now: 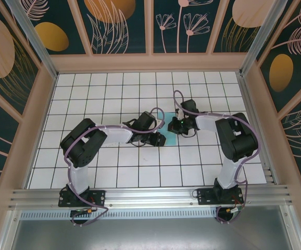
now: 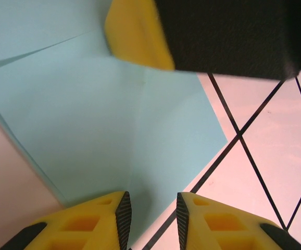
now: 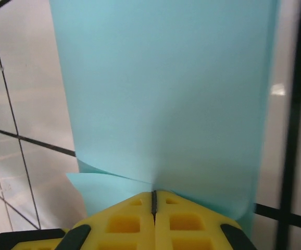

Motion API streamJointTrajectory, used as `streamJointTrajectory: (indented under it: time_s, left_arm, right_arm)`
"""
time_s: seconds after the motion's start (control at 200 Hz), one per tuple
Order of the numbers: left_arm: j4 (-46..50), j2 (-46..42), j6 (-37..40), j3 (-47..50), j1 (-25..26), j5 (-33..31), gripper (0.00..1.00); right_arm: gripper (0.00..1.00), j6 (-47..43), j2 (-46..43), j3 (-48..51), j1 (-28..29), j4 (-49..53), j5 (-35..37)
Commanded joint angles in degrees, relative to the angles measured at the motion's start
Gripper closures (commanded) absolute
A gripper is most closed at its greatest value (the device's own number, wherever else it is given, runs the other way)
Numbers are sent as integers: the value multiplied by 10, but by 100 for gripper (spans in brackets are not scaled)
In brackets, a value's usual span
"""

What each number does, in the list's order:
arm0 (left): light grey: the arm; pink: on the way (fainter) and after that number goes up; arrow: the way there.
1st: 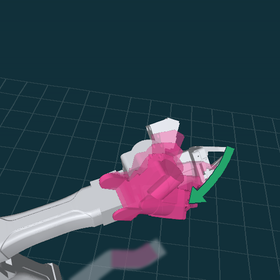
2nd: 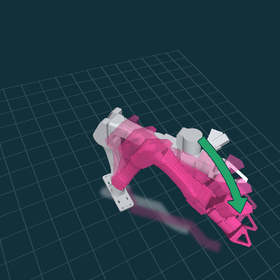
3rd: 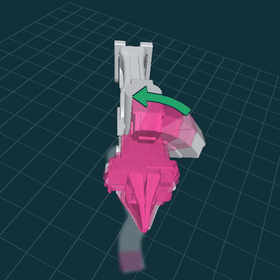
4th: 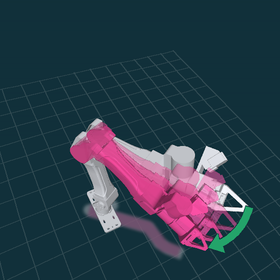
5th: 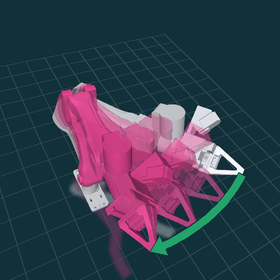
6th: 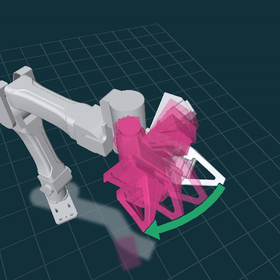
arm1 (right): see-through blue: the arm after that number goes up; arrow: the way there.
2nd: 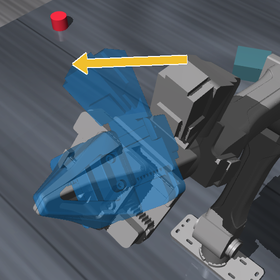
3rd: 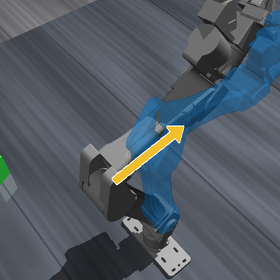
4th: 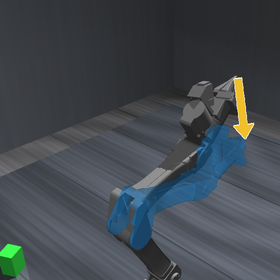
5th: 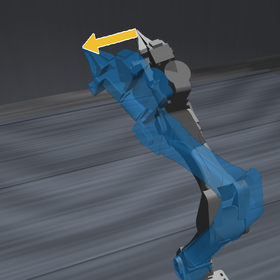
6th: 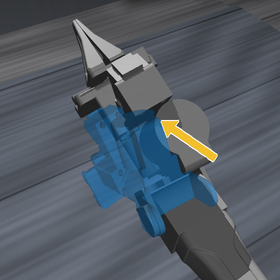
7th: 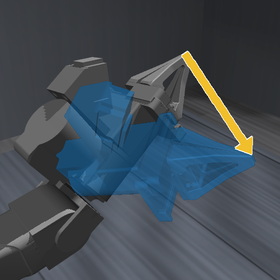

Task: Fold a paper plane with a square sheet of paper (fold left side to right side)
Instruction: Fold the triangle a second time at the center of the table.

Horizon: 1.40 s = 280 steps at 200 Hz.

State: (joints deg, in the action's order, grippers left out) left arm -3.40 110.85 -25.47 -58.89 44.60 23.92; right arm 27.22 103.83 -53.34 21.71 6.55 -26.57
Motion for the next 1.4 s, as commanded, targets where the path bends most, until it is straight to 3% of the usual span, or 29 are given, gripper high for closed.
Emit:
streamJointTrajectory:
  time_s: [0.0, 0.3, 0.525, 0.666, 0.901, 1.396]
  left_arm:
    - [77, 39, 11, 21, 1, -30, 67]
    - [76, 36, 11, 22, 2, -30, 67]
    - [75, 37, 11, 23, 1, -30, 67]
    - [75, 36, 10, 24, 1, -32, 67]
    - [79, 38, 9, 21, 1, -33, 68]
    - [81, 44, 10, 20, 2, -31, 70]
  right_arm:
    - [93, -16, -42, 13, -29, 9, 80]
    - [92, 17, -105, 45, 27, 12, 51]
    - [93, 54, -57, 39, 69, -40, 20]
    - [93, 36, -20, 16, 72, -22, 53]
    - [93, 9, -13, 28, 49, -1, 98]
    - [92, -25, -29, 47, -34, -16, 94]
